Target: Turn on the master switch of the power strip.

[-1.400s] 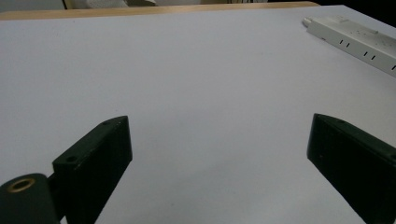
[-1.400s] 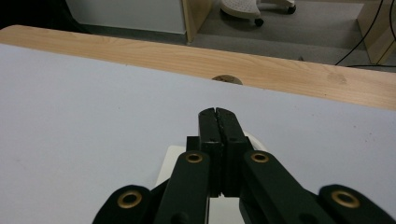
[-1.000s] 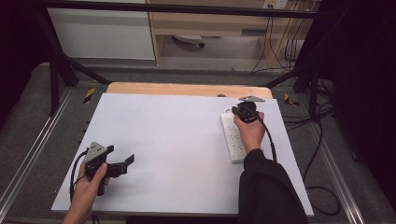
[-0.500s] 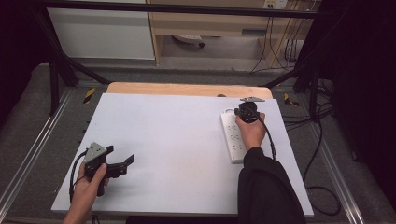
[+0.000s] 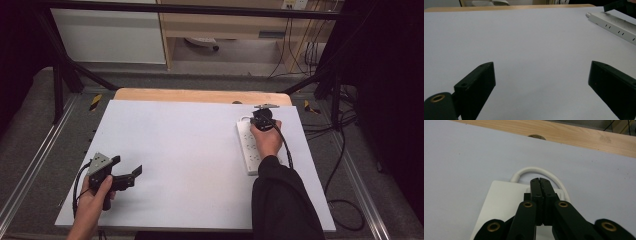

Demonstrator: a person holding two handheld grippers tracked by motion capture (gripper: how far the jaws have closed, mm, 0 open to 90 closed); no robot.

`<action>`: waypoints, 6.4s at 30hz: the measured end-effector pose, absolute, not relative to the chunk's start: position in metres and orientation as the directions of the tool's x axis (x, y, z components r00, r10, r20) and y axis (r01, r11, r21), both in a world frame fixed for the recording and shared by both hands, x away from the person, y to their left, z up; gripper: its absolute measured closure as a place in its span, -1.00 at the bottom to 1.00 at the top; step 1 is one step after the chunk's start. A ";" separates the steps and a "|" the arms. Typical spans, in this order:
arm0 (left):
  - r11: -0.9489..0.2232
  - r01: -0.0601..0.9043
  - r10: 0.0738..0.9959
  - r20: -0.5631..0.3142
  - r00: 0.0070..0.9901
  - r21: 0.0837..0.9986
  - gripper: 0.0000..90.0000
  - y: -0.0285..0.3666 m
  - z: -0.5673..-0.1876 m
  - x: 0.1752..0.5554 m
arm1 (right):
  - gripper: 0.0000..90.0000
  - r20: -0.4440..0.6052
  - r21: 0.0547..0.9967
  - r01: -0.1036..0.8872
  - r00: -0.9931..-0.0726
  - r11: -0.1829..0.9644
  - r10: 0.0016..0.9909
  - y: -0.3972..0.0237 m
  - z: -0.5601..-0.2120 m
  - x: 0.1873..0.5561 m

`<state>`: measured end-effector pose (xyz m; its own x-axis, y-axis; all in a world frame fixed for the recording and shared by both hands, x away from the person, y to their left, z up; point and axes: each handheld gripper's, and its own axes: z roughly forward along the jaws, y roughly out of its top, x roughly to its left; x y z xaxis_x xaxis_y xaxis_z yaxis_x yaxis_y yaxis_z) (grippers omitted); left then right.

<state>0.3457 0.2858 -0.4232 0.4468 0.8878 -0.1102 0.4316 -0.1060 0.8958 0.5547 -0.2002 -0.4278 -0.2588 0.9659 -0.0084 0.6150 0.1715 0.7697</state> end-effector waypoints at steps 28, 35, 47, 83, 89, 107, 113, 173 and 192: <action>-0.069 0.433 0.893 -0.138 0.429 0.899 -0.83 0.289 -0.422 0.346 | 1.00 -0.016 0.758 0.631 -0.238 0.167 0.971 -0.208 -0.428 0.554; -0.076 0.434 0.893 -0.132 0.430 0.898 -0.83 0.289 -0.422 0.346 | 1.00 -0.011 0.759 0.629 -0.245 0.168 0.969 -0.207 -0.429 0.554; -0.084 0.439 0.893 -0.128 0.431 0.895 -0.83 0.288 -0.423 0.347 | 1.00 -0.025 0.752 0.632 -0.256 0.187 0.966 -0.203 -0.429 0.555; -0.096 0.449 0.896 -0.119 0.428 0.888 -0.82 0.287 -0.424 0.347 | 1.00 -0.033 0.750 0.637 -0.234 0.179 0.972 -0.198 -0.431 0.555; -0.097 0.450 0.896 -0.119 0.428 0.888 -0.82 0.287 -0.424 0.347 | 1.00 -0.029 0.749 0.639 -0.233 0.175 0.972 -0.198 -0.430 0.555; -0.093 0.449 0.897 -0.120 0.426 0.889 -0.81 0.288 -0.424 0.347 | 1.00 -0.036 0.750 0.636 -0.233 0.180 0.972 -0.197 -0.430 0.554; -0.092 0.448 0.897 -0.121 0.425 0.889 -0.81 0.288 -0.424 0.347 | 1.00 -0.036 0.751 0.635 -0.234 0.181 0.971 -0.197 -0.430 0.554; -0.092 0.445 0.897 -0.120 0.426 0.891 -0.80 0.289 -0.423 0.347 | 0.97 0.060 0.792 0.602 -0.236 0.098 0.970 -0.199 -0.420 0.550; -0.096 0.446 0.898 -0.115 0.424 0.890 -0.80 0.289 -0.423 0.347 | 0.69 0.062 0.829 0.549 -0.283 0.109 0.957 -0.195 -0.409 0.544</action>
<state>0.3468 0.2886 -0.4234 0.4239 0.8983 -0.1152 0.4458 -0.0962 0.8900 0.5444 -0.1947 -0.4093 -0.2830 0.9572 0.0616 0.5488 0.1089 0.8288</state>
